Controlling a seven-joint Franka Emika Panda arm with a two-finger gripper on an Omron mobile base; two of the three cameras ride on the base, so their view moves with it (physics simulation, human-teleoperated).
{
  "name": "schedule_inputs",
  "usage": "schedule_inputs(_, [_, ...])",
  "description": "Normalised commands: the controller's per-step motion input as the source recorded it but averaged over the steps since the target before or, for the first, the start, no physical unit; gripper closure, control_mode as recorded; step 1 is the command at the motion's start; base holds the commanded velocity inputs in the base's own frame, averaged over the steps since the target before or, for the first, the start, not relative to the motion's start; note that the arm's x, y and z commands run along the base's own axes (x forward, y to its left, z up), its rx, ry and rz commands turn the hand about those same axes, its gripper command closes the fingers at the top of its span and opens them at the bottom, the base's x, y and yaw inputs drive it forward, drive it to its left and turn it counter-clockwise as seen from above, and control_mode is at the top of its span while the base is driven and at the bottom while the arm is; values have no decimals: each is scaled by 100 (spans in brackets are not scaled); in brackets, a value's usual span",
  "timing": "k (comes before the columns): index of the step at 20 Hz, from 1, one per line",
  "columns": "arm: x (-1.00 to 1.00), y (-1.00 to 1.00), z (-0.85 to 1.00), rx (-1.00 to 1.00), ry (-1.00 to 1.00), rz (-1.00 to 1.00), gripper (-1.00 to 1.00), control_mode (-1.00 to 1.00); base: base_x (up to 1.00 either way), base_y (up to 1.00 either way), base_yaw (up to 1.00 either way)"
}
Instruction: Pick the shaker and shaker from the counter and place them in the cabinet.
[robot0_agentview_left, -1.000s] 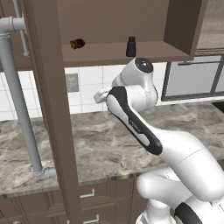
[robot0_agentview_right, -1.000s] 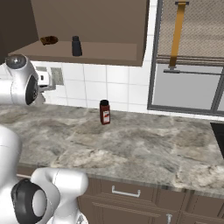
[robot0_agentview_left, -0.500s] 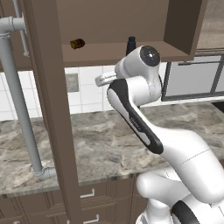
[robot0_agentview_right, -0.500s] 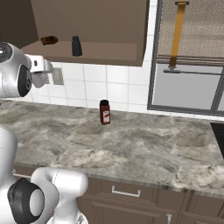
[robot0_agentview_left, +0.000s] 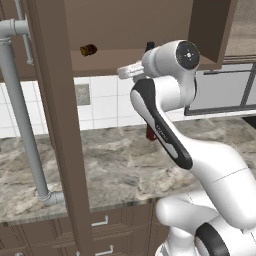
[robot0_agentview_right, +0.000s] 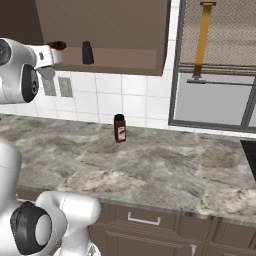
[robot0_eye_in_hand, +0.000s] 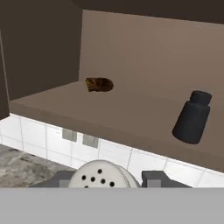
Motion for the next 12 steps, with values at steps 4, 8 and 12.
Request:
schedule_inputs(4, [1,-1,41,1,-12,0,100,-100,0,0,0])
schedule_inputs(8, [6,0,16,3,-8,0,100,-100,0,0,0])
schedule_inputs(12, [7,0,0,8,-2,0,100,-100,0,0,0])
